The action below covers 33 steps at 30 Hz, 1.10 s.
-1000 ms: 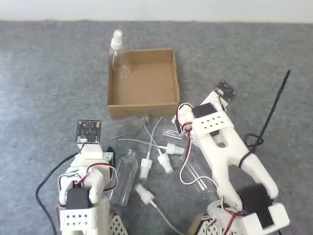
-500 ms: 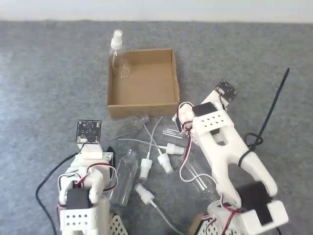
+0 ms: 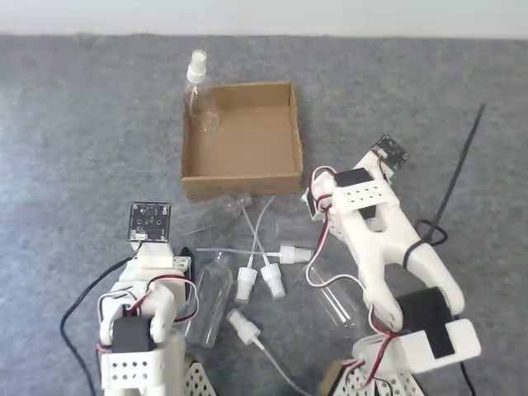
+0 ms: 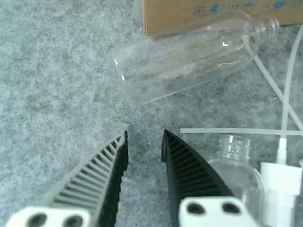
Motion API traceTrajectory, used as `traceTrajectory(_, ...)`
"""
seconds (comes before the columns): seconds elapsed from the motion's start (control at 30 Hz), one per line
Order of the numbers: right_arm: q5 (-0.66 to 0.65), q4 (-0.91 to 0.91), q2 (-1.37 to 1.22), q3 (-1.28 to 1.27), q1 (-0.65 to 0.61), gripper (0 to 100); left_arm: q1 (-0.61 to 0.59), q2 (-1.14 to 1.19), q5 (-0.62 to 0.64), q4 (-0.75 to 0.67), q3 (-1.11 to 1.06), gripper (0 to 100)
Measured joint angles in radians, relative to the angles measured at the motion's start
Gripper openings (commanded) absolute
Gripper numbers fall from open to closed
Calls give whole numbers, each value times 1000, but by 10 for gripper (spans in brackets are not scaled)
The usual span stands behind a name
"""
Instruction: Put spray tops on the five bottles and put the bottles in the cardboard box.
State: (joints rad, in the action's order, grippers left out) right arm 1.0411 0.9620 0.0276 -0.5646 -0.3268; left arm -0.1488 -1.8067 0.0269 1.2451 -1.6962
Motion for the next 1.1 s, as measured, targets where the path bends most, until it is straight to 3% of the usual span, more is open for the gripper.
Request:
traceTrajectory(0.4,-68,0,0,0,37,296,0,0,0,0,0,108)
traceTrajectory(0.9,-66,-8,0,-35,-101,289,0,0,0,0,0,108)
traceTrajectory(1.1,-66,-5,0,-35,-75,87,0,0,0,0,0,108)
